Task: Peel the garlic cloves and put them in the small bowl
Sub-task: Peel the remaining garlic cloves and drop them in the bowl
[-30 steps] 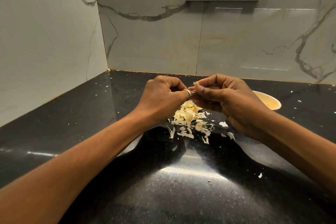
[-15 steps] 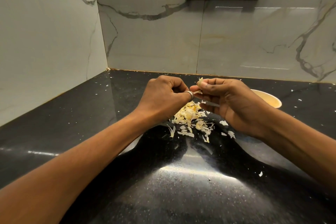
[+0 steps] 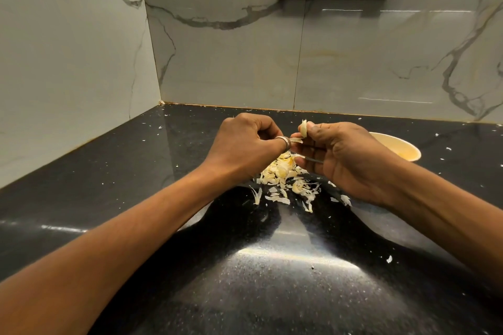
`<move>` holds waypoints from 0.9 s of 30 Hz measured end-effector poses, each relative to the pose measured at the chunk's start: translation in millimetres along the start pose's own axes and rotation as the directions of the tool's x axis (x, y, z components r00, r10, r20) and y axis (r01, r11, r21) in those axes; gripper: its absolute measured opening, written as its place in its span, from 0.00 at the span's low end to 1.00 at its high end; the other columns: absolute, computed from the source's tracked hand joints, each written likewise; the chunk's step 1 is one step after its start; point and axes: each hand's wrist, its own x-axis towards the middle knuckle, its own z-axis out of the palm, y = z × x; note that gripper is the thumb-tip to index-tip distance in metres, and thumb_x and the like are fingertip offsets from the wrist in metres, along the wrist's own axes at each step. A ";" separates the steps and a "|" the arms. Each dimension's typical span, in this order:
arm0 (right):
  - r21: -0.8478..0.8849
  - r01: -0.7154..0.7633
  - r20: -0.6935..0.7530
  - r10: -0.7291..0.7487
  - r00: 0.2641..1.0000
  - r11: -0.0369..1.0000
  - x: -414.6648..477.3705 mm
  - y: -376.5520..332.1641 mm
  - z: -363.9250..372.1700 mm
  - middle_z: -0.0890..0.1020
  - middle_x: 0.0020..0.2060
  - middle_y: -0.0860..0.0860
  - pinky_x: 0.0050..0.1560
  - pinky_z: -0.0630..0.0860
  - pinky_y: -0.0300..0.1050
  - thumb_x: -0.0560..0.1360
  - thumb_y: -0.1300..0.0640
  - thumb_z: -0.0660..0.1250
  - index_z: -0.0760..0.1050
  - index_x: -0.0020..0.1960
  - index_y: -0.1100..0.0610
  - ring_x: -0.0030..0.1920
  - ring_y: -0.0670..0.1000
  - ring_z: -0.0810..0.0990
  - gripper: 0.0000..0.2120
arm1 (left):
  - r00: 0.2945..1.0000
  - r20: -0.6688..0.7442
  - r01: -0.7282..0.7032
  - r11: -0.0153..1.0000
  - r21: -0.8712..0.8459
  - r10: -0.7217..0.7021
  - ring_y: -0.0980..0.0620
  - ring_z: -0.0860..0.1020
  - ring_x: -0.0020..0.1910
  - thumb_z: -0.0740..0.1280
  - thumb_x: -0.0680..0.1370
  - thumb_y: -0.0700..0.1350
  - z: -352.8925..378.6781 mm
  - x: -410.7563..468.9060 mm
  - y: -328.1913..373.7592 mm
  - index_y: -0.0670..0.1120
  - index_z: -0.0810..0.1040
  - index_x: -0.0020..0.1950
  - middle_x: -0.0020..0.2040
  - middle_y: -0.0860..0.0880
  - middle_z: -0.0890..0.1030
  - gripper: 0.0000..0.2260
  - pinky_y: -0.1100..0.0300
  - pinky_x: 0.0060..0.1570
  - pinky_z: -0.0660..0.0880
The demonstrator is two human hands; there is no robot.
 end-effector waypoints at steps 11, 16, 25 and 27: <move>0.157 -0.079 -0.029 0.085 0.996 0.984 1.5 -1.2 4.2 0.81 0.42 0.59 0.37 0.82 0.37 0.85 0.61 0.58 0.75 0.56 0.67 0.38 0.49 0.83 0.10 | 0.999 -0.019 -0.043 0.998 0.047 0.044 0.57 0.81 0.39 0.71 0.77 0.48 2.6 0.9 -4.3 0.53 0.82 0.42 0.38 0.55 0.83 0.04 0.52 0.45 0.81; 0.018 -0.051 -0.017 0.052 0.999 0.999 2.5 2.7 2.8 0.81 0.45 0.58 0.36 0.80 0.39 0.85 0.60 0.59 0.77 0.56 0.66 0.41 0.50 0.83 0.11 | 0.999 -0.001 -0.048 0.997 -0.052 0.048 0.60 0.80 0.38 0.71 0.78 0.52 5.3 1.5 -3.7 0.52 0.85 0.50 0.41 0.57 0.83 0.06 0.58 0.40 0.78; -0.101 -0.012 0.059 0.018 0.998 0.995 -2.5 0.8 2.2 0.81 0.42 0.58 0.36 0.79 0.37 0.84 0.62 0.60 0.80 0.49 0.65 0.39 0.49 0.80 0.12 | 0.989 0.115 -0.068 0.982 -0.175 0.088 0.39 0.80 0.36 0.72 0.78 0.47 3.0 0.4 -1.4 0.53 0.84 0.57 0.47 0.53 0.83 0.08 0.52 0.29 0.81; -0.097 0.002 0.060 0.004 0.998 0.995 -2.7 -0.6 1.5 0.81 0.41 0.59 0.37 0.80 0.36 0.82 0.63 0.62 0.80 0.48 0.66 0.39 0.49 0.79 0.10 | 0.990 0.110 -0.068 0.983 -0.173 0.088 0.40 0.80 0.35 0.73 0.78 0.47 2.7 0.7 -2.4 0.52 0.84 0.55 0.46 0.53 0.83 0.07 0.52 0.30 0.82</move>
